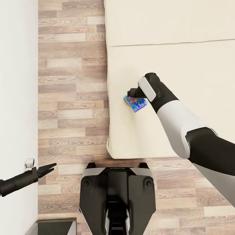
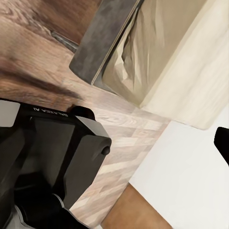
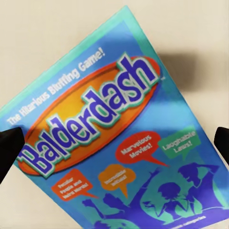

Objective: Put all the toys in the child's room - the three board games (two on the bed and one on the table), the two jigsaw puzzles on the table, and the tennis ball on the table - inside the toy box on the table in the child's room.

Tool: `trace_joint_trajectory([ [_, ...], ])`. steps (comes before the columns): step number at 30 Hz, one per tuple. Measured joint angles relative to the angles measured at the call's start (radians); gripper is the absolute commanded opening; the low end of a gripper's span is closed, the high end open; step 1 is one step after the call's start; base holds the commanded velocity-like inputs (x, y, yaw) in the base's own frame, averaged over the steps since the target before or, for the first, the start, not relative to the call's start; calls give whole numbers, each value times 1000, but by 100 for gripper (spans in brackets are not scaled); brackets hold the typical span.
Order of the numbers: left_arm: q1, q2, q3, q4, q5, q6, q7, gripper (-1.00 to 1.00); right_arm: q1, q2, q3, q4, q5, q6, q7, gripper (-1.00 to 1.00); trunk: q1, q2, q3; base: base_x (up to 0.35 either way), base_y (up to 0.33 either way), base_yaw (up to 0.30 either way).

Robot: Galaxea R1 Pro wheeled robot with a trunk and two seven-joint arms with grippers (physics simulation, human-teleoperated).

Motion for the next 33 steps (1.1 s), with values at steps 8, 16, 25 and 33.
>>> trace_joint_trajectory([
  [8,0,0,-1,0,-1,0,0,100,0,0,0,0,0,0,0,100,0,0,0,45,0,0],
  [16,0,0,-1,0,-2,0,0,100,0,0,-1,0,0,0,0,100,0,0,0,55,0,0],
  [25,0,0,-1,0,-3,0,0,100,0,0,-2,0,0,0,0,100,0,0,0,45,0,0],
  [33,0,0,-1,0,-3,0,0,100,0,0,-2,0,0,-2,-1,100,0,0,0,6,0,0],
])
